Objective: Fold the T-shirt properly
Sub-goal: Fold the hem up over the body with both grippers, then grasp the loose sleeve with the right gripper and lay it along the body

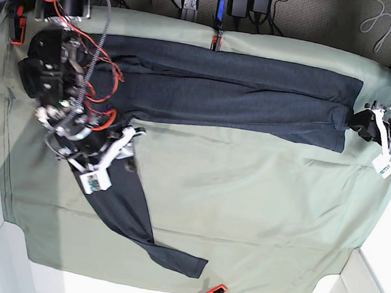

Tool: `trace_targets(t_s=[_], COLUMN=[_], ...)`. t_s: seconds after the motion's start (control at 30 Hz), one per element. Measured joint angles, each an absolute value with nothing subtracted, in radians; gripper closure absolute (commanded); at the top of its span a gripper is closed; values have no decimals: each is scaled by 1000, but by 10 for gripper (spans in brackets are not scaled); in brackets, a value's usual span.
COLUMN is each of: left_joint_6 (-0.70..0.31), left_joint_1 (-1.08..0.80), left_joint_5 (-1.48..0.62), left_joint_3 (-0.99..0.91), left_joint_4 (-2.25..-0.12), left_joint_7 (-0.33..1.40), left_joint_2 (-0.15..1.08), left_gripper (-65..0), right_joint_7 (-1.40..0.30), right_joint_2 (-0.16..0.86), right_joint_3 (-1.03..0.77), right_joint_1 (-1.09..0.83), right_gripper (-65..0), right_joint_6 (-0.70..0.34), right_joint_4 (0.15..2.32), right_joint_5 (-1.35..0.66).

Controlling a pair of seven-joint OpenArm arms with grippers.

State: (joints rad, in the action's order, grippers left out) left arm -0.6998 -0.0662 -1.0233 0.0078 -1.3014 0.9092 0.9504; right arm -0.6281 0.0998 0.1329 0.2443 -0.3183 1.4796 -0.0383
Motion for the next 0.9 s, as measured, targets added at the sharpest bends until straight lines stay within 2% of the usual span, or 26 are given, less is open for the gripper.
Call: trace_targets(t_s=[0.1, 0.2, 0.33, 0.63, 0.7, 0.83, 0.87, 0.9], left_joint_6=[-699, -700, -700, -700, -700, -700, -699, -700], left_joint_1=[-66, -66, -66, -67, -66, -66, -66, -66], left_joint_5=[-1024, -1023, -1022, -1023, -1023, -1022, -1023, -1022], left_joint_3=[8, 8, 8, 8, 8, 8, 8, 8], left_joint_4=[-1301, -1301, -1301, -1301, -1301, -1301, -1301, -1301], left_joint_7=[909, 905, 886, 886, 886, 886, 886, 886], left_joint_2=[951, 950, 950, 950, 950, 950, 950, 950], left_gripper=[-322, -322, -322, -322, -322, -322, -322, -322], right_joint_7=[-599, -591, -577, -592, -604, -620, -622, -622], right_joint_2=[99, 100, 83, 83, 83, 86, 88, 89], right_joint_3=[267, 379, 442, 393, 382, 365, 364, 364], right_joint_1=[305, 358, 401, 402, 402, 398, 397, 396], right_gripper=[-349, -349, -349, -342, -282, -41, 0, 0], right_joint_6=[-187, -102, 24, 53, 63, 64, 63, 56], right_joint_4=[1349, 1238, 1158, 1149, 1148, 1145, 1144, 1144], right_joint_5=[76, 130, 240, 263, 263, 262, 263, 263])
